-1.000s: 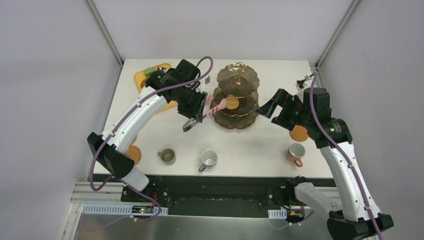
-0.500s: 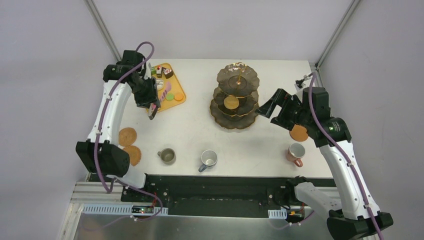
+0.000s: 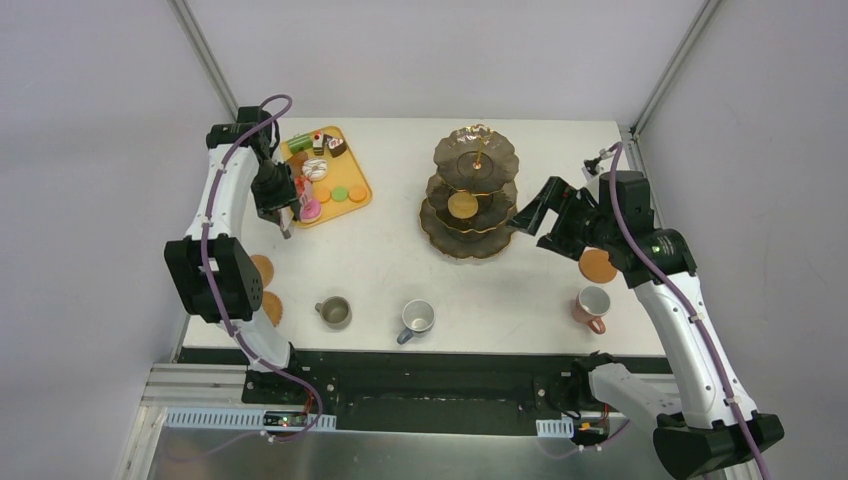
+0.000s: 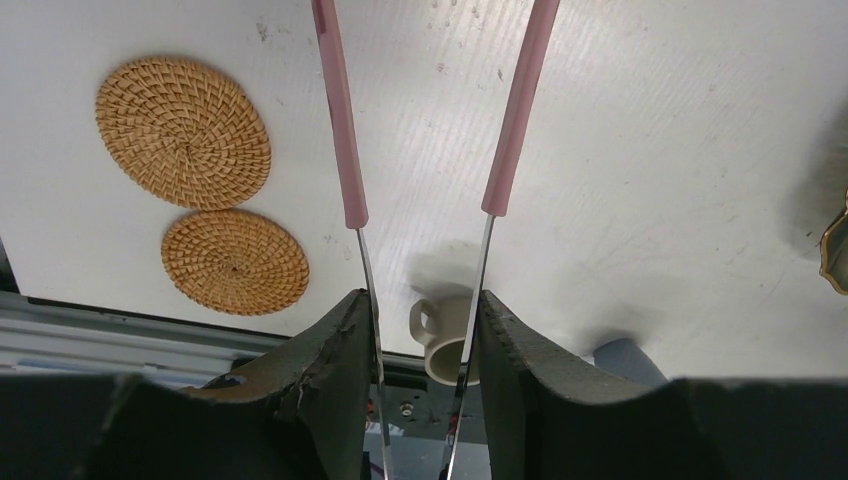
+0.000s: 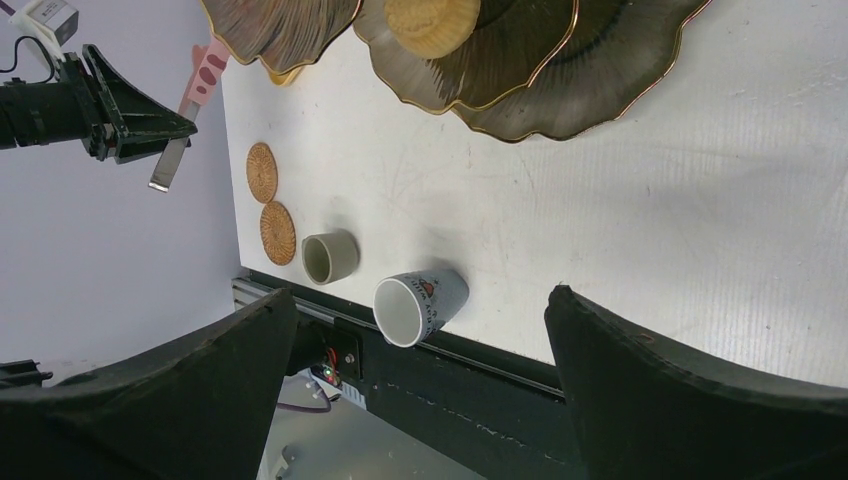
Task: Serve the afternoon tea
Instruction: Pick up the desert from the tray.
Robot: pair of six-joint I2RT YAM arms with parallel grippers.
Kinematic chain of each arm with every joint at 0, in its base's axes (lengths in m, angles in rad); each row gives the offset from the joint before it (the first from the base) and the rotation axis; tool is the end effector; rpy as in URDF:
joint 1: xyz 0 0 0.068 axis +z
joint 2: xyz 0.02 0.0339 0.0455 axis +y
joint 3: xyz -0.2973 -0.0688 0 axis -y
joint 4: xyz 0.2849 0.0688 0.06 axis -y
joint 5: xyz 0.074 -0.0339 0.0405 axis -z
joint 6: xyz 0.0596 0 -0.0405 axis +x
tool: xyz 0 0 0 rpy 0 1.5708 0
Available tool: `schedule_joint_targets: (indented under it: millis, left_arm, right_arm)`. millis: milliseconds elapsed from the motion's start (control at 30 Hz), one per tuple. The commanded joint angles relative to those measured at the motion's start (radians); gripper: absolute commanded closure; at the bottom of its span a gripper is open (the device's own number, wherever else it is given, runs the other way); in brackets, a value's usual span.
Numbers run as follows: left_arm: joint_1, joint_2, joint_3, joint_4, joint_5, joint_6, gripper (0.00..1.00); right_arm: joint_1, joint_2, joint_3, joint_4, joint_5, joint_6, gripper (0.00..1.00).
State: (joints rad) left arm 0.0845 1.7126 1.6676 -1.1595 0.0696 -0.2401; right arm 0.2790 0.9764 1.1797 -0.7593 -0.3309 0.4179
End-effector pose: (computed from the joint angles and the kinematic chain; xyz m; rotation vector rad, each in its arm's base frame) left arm 0.3961 0.0294 0.3303 -0.4313 2.7450 -0.1364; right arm 0.2169 0.0823 0.4073 -0.0506 2.1883 0.7558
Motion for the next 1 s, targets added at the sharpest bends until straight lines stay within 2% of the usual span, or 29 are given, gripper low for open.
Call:
schedule_joint_targets:
  millis: [0, 967]
  left_arm:
    - [-0.007, 0.022, 0.001, -0.029, -0.038, 0.024, 0.60]
    - [-0.054, 0.100, 0.011, 0.024, 0.030, 0.023, 0.62]
  right_arm:
    - [0.012, 0.006, 0.013, 0.025, -0.011, -0.008, 0.01]
    - [0.013, -0.007, -0.008, 0.037, 0.009, -0.010, 0.01]
